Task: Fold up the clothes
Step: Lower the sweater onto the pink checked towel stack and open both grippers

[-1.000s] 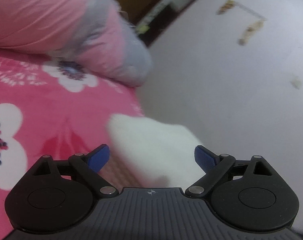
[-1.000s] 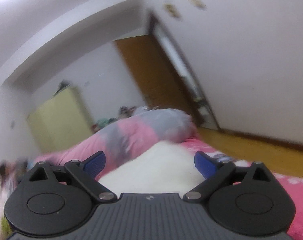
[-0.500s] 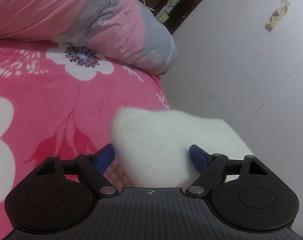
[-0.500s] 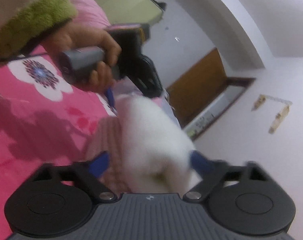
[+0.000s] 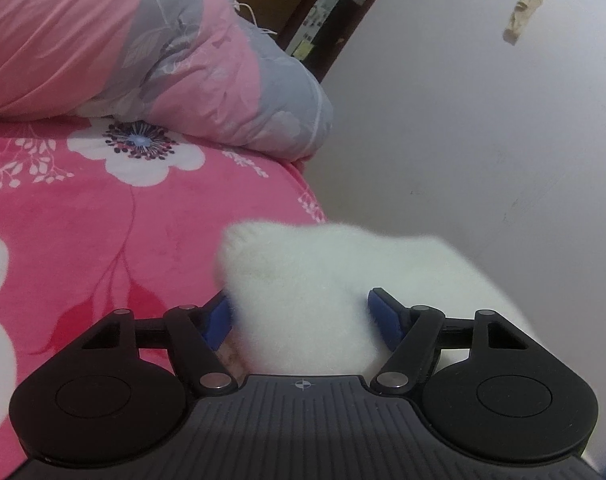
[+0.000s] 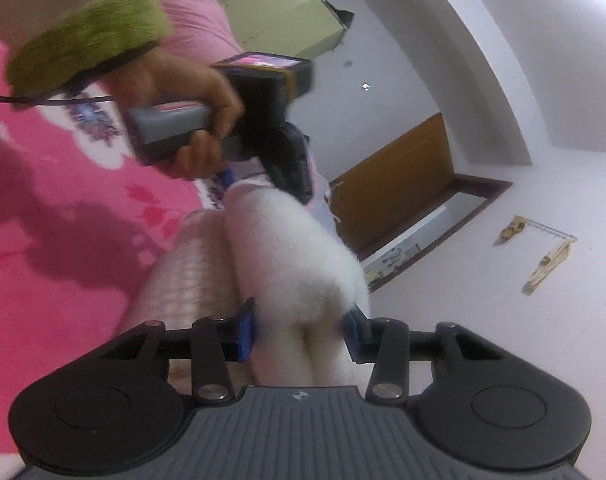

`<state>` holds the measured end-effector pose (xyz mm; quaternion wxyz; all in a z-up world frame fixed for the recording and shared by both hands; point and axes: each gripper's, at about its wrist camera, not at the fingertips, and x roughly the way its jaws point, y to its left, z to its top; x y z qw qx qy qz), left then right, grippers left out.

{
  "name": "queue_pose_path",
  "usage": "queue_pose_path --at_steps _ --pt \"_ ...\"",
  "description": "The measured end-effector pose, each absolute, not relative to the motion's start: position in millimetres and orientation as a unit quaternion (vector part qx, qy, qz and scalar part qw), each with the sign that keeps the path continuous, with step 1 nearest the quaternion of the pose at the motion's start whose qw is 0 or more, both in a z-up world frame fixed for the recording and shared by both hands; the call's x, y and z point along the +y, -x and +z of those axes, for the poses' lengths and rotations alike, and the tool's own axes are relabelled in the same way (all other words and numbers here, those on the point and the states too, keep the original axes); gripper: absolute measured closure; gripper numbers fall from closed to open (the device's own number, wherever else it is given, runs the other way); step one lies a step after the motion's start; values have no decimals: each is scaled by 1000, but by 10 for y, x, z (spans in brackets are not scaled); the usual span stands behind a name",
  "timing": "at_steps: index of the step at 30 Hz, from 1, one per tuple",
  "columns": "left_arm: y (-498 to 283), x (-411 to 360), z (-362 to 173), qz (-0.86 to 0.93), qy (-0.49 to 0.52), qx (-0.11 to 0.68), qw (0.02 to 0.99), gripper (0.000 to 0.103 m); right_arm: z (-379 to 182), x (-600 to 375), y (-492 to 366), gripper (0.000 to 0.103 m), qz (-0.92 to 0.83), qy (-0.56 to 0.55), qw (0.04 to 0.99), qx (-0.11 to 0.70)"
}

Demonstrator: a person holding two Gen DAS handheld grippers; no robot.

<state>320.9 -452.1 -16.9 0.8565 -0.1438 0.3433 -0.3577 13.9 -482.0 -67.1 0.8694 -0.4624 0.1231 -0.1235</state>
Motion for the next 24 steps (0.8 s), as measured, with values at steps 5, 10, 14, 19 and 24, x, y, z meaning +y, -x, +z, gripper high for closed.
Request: queue_pose_path --at_steps 5,10,14,19,24 --pt "-3181 -4365 -160 -367 138 340 855 24 -851 -4713 -31 52 -144 460 869 114" --pt "-2989 -4137 36 -360 122 279 882 21 -830 -4636 295 46 -146 421 890 99" --pt "-2725 -4195 244 -380 71 218 896 20 -509 -4748 546 47 -164 331 928 55" --pt "-2373 -4610 298 -436 -29 192 879 19 124 -5293 420 48 -180 113 977 -13" --pt "-2211 -4925 138 -448 -84 181 871 17 48 -5855 -62 53 -206 -59 976 37"
